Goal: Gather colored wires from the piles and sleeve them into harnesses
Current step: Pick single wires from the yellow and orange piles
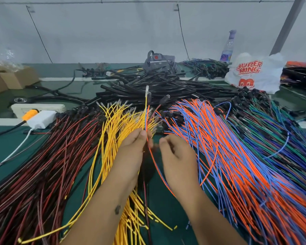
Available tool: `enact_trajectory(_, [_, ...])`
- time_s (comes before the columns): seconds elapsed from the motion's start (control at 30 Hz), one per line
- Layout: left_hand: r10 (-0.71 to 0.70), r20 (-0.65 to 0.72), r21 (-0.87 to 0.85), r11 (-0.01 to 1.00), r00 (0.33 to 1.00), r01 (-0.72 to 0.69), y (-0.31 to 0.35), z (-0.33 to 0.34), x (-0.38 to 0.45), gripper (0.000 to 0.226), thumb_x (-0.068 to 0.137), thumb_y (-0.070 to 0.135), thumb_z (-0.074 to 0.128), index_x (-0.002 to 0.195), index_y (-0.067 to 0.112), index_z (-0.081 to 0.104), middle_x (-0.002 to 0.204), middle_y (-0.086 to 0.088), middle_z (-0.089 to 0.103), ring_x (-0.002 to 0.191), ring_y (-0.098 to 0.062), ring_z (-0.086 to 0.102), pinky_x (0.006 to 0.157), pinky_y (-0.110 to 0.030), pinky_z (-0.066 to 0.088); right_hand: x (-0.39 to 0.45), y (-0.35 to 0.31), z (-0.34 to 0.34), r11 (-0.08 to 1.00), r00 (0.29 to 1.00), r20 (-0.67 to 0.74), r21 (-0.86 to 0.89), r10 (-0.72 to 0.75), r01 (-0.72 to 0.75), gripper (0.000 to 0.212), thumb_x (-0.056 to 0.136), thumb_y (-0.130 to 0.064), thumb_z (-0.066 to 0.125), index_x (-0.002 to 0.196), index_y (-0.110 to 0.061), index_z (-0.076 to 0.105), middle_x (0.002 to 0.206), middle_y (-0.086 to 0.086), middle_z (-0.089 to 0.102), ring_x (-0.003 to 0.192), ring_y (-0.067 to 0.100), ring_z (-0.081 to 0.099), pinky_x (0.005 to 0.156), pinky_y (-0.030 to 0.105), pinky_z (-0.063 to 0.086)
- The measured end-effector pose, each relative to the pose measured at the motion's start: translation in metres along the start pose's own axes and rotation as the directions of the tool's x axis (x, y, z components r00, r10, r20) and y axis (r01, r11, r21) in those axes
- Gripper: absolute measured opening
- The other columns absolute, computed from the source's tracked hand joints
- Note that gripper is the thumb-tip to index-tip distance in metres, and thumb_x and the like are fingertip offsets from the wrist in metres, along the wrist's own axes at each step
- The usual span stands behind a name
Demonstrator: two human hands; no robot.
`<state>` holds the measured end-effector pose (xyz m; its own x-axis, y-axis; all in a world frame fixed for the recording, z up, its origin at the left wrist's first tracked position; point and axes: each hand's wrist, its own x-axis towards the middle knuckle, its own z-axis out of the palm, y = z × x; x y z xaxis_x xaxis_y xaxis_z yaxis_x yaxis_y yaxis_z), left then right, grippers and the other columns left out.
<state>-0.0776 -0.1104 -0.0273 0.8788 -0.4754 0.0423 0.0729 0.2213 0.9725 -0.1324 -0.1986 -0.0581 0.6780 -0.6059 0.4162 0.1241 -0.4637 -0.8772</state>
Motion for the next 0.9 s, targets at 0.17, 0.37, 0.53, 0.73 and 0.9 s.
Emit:
enact_trajectory(0.17, [-0.095,0.159,0.162,0.984,0.983,0.069,-0.005,0.003,-0.001,0.031,0.102,0.021,0.039,0.077,0.021,0.057,0.049,0.010,0.030,0.041,-0.004,0.027,0.039,-0.015,0.023,0.009,-0.007,-0.012,0.939,0.982,-0.051,0.304,0.185,-0.161,0.022,0.093,-0.021,0.059,0.071,-0.020,0.061,0.055,-0.013,0.054,0.052,0.001,0.046,0.054,0.018,0.036])
enact_trajectory(0.37, [-0.130,0.295,0.178,0.981,0.947,0.080,-0.004,0.004,-0.006,0.026,0.102,0.025,0.042,0.089,0.020,0.064,0.050,0.008,0.030,0.042,-0.006,0.025,0.039,-0.015,0.025,0.040,-0.024,-0.028,0.886,0.965,-0.020,0.400,0.262,-0.233,0.036,0.089,-0.016,0.067,0.057,-0.011,0.050,0.053,0.008,0.038,0.048,0.014,0.037,0.052,0.028,0.032])
enact_trajectory(0.53, [-0.129,0.328,0.036,0.992,0.936,0.124,-0.002,0.004,-0.006,0.022,0.100,0.023,0.042,0.099,0.014,0.062,0.048,0.005,0.033,0.039,-0.009,0.031,0.038,-0.016,0.032,0.050,-0.038,-0.026,0.748,0.929,0.055,0.576,0.365,-0.329,0.014,0.093,-0.018,0.061,0.085,-0.007,0.064,0.063,0.003,0.051,0.052,0.010,0.043,0.054,0.028,0.034])
enact_trajectory(0.73, [-0.116,0.269,0.056,0.993,0.956,0.105,-0.005,0.005,-0.005,0.046,0.102,0.021,0.039,0.066,0.031,0.066,0.051,0.006,0.027,0.040,-0.005,0.023,0.038,-0.015,0.021,0.050,-0.048,-0.009,0.666,0.867,0.141,0.585,0.477,-0.462,0.024,0.099,-0.041,0.048,0.087,-0.027,0.063,0.072,-0.007,0.063,0.055,0.008,0.051,0.049,0.020,0.036])
enact_trajectory(0.9, [0.027,0.014,0.007,1.000,1.000,-0.028,0.001,0.001,0.000,0.029,0.103,0.020,0.038,0.082,0.020,0.058,0.046,0.011,0.037,0.037,-0.004,0.030,0.036,-0.013,0.026,0.026,-0.048,-0.001,0.764,0.838,0.373,0.371,0.398,-0.528,0.021,0.100,-0.034,0.047,0.092,-0.022,0.062,0.079,-0.005,0.063,0.069,0.011,0.057,0.060,0.023,0.045])
